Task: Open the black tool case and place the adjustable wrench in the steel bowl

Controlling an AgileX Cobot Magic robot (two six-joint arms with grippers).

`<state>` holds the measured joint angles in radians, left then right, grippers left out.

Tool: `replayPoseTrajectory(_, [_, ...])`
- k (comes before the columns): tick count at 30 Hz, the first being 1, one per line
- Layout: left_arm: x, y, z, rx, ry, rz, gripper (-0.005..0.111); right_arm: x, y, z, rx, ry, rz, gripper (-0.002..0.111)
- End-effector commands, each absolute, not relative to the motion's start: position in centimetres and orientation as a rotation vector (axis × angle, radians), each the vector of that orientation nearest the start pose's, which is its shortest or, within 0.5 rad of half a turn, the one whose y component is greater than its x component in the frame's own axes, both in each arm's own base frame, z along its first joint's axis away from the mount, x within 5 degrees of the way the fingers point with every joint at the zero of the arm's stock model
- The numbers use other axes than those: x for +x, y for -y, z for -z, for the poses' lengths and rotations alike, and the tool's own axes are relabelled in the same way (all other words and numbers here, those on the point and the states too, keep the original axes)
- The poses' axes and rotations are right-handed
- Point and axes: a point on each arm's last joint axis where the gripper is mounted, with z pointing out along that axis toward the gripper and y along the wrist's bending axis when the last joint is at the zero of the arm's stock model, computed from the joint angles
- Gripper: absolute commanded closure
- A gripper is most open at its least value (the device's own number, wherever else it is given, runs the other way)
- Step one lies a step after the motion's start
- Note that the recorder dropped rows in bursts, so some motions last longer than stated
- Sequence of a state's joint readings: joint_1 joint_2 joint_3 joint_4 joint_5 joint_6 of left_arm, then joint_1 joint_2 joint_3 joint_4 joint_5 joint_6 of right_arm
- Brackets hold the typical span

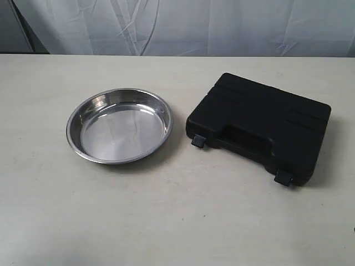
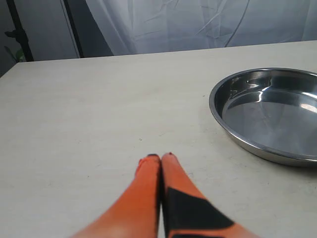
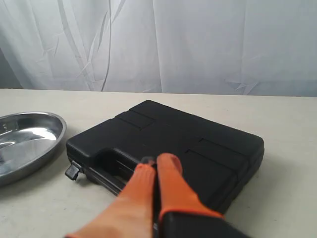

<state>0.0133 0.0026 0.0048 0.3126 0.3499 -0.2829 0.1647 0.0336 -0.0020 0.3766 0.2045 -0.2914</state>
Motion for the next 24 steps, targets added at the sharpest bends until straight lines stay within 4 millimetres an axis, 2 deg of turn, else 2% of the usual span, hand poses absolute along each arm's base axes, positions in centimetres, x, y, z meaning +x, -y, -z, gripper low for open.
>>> replayPoseTrajectory(1, [5.3, -1.1, -18.4, -0.076, -1.81, -0.12, 0.107, 5.6, -1.6, -19.5, -0.125, -1.694, -0.237, 0.109])
replayPoseTrajectory(7, [5.3, -1.1, -18.4, -0.076, -1.81, -0.12, 0.107, 5.6, -1.5, -19.6, -0.12, -1.68, -0.234, 0.109])
replayPoseTrajectory(8, [5.3, -1.1, -18.4, -0.076, -1.81, -0.12, 0.107, 5.7, -1.4, -20.2, -0.045, -1.628, -0.282, 0.109])
replayPoseTrajectory(9, [5.3, -1.1, -18.4, -0.076, -1.81, -0.12, 0.107, 5.7, -1.3, -20.6, 0.085, -1.587, -0.394, 0.109])
replayPoseTrajectory(10, [5.3, -1.1, -18.4, -0.076, -1.81, -0.12, 0.107, 5.8, -0.9, -21.2, 0.391, -1.497, -0.663, 0.109])
replayPoseTrajectory(11, [5.3, -1.1, -18.4, -0.076, -1.81, -0.12, 0.107, 5.8, -0.5, -21.5, 0.56, -1.423, -0.791, 0.109])
replayPoseTrajectory(12, [5.3, -1.1, -18.4, -0.076, -1.81, -0.12, 0.107, 5.8, 0.3, -21.7, 0.807, -1.298, -0.94, 0.109])
replayPoseTrajectory(14, [5.3, -1.1, -18.4, -0.076, -1.81, -0.12, 0.107, 5.9, 0.8, -21.4, 1.056, -1.186, -1.105, 0.109])
replayPoseTrajectory(16, [5.3, -1.1, -18.4, -0.076, -1.81, -0.12, 0.107, 5.9, 0.8, -21.3, 1.104, -1.169, -1.145, 0.109])
replayPoseTrajectory(22, [5.3, -1.1, -18.4, -0.076, -1.81, -0.12, 0.107, 5.9, 1.0, -21.4, 1.079, -1.167, -1.107, 0.109])
replayPoseTrajectory(24, [5.3, -1.1, -18.4, -0.076, -1.81, -0.12, 0.107, 5.6, 1.2, -23.0, 1.001, -1.137, -1.062, 0.109])
